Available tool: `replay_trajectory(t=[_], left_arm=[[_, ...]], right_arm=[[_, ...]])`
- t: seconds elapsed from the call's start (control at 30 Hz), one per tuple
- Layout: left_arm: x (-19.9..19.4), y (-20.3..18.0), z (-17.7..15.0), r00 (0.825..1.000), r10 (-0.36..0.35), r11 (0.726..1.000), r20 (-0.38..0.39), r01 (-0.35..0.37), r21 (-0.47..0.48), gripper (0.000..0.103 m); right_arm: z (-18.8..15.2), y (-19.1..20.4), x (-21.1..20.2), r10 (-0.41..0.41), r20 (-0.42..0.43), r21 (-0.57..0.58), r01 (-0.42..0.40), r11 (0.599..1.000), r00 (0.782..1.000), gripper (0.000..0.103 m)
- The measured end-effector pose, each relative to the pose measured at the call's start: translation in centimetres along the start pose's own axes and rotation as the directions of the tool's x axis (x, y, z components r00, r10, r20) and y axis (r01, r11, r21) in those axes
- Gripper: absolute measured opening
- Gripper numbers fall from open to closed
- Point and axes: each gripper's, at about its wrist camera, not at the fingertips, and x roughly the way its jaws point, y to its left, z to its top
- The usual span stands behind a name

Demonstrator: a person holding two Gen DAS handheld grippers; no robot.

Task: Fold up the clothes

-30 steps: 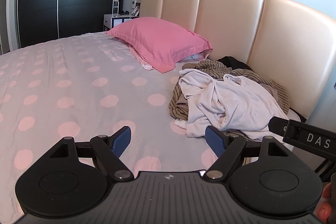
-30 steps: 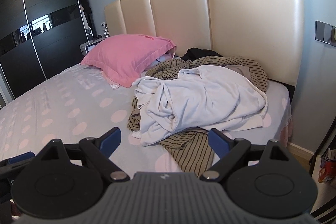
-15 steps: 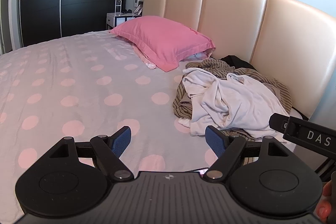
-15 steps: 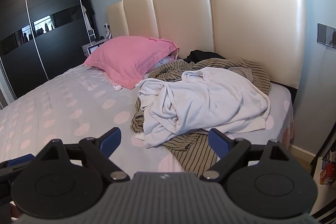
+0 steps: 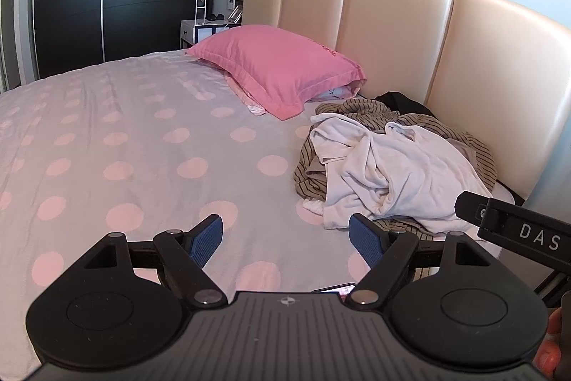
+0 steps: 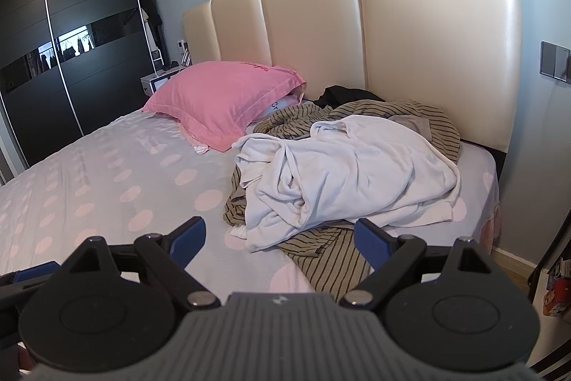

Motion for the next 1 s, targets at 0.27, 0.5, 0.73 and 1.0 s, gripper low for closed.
replay_trajectory(t=[0.27, 0.5, 0.73, 1.0], left_arm=[[0.1, 0.2, -0.1, 1.000, 0.005, 1.000, -0.008, -0.005, 0.001, 0.077], [0.2, 0.4, -0.3, 1.000, 0.010, 1.000, -0.012, -0.010, 0.000, 0.078], [0.3, 0.5, -0.3, 1.000, 0.012, 1.000, -0.020, -0.012, -0.003, 0.077], [0.5, 1.1, -0.6, 0.999, 0.023, 1.000, -0.035, -0.023, -0.003, 0.078]], right_arm=[[0.0, 0.2, 0.0, 0.004, 0.001, -0.006, -0.004, 1.000, 1.000, 0.091], [0.0, 0.4, 0.0, 0.004, 0.002, -0.011, -0.003, 1.000, 1.000, 0.091], [-0.1, 0.4, 0.1, -0.002, -0.001, -0.021, 0.002, 1.000, 1.000, 0.091], [-0.3, 0.6, 0.6, -0.013, -0.026, -0.040, 0.012, 0.999, 1.000, 0.091]])
